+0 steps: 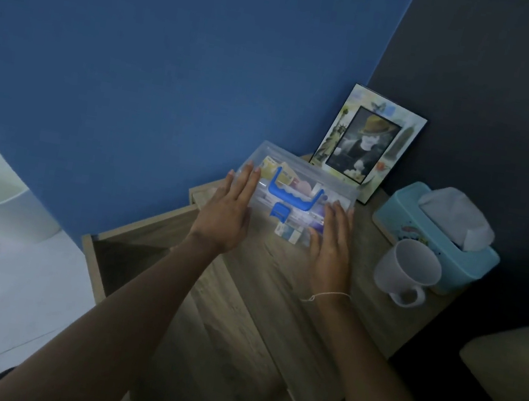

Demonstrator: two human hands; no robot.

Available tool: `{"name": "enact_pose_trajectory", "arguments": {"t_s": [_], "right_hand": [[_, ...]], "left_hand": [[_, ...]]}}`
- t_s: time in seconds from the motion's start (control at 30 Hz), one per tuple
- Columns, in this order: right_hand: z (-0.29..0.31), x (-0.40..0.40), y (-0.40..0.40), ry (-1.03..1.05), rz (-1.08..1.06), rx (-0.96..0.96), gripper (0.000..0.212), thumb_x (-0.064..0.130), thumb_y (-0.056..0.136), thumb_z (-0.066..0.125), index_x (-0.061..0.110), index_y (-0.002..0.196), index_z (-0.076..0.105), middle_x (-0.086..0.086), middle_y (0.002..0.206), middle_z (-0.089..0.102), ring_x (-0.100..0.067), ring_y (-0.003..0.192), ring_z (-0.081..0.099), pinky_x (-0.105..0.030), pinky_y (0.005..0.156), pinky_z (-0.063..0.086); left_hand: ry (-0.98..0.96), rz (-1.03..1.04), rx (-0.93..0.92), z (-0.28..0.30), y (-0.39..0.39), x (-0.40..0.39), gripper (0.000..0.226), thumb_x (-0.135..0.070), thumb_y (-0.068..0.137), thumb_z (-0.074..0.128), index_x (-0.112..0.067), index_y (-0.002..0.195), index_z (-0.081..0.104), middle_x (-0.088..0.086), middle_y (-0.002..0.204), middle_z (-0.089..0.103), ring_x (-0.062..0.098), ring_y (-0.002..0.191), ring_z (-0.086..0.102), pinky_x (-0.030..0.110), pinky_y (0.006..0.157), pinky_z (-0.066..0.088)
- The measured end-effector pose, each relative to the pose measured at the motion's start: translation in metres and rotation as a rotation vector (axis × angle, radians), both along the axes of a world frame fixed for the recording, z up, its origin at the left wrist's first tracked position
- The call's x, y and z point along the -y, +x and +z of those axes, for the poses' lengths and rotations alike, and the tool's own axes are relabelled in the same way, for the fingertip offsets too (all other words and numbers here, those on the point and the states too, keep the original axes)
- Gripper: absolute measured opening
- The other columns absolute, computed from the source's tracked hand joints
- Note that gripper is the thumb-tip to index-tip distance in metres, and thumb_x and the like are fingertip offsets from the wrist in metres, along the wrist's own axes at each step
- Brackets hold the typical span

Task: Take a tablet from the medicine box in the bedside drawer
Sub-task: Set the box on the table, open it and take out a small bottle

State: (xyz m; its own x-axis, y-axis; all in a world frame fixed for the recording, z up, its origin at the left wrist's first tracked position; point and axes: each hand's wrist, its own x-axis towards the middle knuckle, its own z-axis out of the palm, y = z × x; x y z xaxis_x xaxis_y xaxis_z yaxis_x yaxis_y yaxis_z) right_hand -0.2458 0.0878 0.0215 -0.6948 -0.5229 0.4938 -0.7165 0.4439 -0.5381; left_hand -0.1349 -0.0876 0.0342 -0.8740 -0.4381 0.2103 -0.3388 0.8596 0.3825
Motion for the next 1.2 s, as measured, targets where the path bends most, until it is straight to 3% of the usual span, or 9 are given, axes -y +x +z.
{"name": "enact_pose_trajectory", "arguments": {"t_s": [0.17,0.57,0.63,0.7,0.73,0.87,1.1,1.2], "right_hand": [[0.0,0.008,-0.005,-0.003,-0.011,-0.045,0.045,0.004,0.092,0.056,-0.007,0.135,0.045,-0.024,0.144,0.042,-0.035,0.14,0.021,-0.047,0.112,0.027],[-0.001,0.011,-0.01,0.021,-0.025,-0.004,0.046,0.008,0.095,0.053,0.001,0.138,0.043,-0.016,0.15,0.037,-0.023,0.143,0.01,-0.043,0.114,0.028],[0.003,0.009,-0.01,0.027,-0.014,0.01,0.048,0.009,0.095,0.053,0.006,0.141,0.041,-0.013,0.155,0.029,-0.017,0.144,0.007,-0.034,0.114,0.029],[0.007,0.006,-0.008,-0.006,-0.004,0.073,0.059,0.014,0.094,0.055,0.019,0.147,0.032,-0.008,0.161,0.009,-0.001,0.143,0.001,-0.007,0.107,0.022],[0.01,0.004,-0.006,-0.038,-0.008,0.107,0.066,0.018,0.093,0.058,0.024,0.15,0.025,-0.007,0.161,0.0,0.003,0.142,-0.002,-0.002,0.103,0.018],[0.011,-0.002,-0.001,-0.144,-0.081,0.176,0.08,0.03,0.088,0.064,0.029,0.151,0.015,0.003,0.16,-0.009,-0.012,0.145,0.005,-0.026,0.109,0.022],[-0.01,-0.013,0.007,-0.135,-0.058,0.312,0.074,0.03,0.091,0.061,0.035,0.15,0.016,0.0,0.162,0.007,-0.017,0.146,0.013,-0.035,0.111,0.026],[-0.009,-0.014,0.005,-0.107,-0.055,0.271,0.069,0.031,0.093,0.057,0.033,0.15,0.018,-0.002,0.162,0.007,-0.021,0.146,0.015,-0.036,0.109,0.029]], "left_hand": [[0.026,-0.007,-0.02,-0.001,-0.01,0.007,0.068,-0.015,0.095,0.038,-0.013,0.151,-0.001,0.005,0.162,-0.005,0.029,0.149,0.002,0.038,0.122,0.011],[0.036,0.024,0.074,0.011,-0.012,0.008,0.073,-0.017,0.092,0.043,-0.015,0.152,0.001,0.003,0.162,-0.004,0.03,0.148,0.007,0.044,0.121,0.017],[0.019,0.041,0.135,0.018,-0.011,0.007,0.074,-0.02,0.093,0.044,-0.016,0.152,0.0,0.002,0.162,-0.005,0.032,0.148,0.006,0.046,0.12,0.017],[-0.019,0.033,0.197,0.025,-0.009,0.007,0.076,-0.022,0.093,0.045,-0.018,0.151,-0.004,0.002,0.162,-0.007,0.034,0.148,0.0,0.049,0.119,0.013],[-0.036,0.026,0.215,0.028,-0.007,0.007,0.077,-0.021,0.093,0.045,-0.019,0.151,-0.006,0.002,0.162,-0.009,0.034,0.148,-0.003,0.05,0.119,0.011],[-0.075,0.003,0.159,0.034,0.003,0.0,0.077,-0.016,0.092,0.044,-0.019,0.151,-0.005,0.003,0.161,-0.01,0.031,0.148,-0.004,0.049,0.12,0.01],[-0.153,-0.082,0.106,0.023,0.006,-0.019,0.068,-0.019,0.094,0.04,-0.021,0.152,0.005,0.006,0.162,-0.001,0.029,0.149,-0.002,0.046,0.12,0.011],[-0.168,-0.097,0.06,0.024,0.003,-0.021,0.061,-0.018,0.094,0.04,-0.022,0.15,0.016,0.007,0.161,0.009,0.029,0.148,0.006,0.048,0.119,0.015]]}}
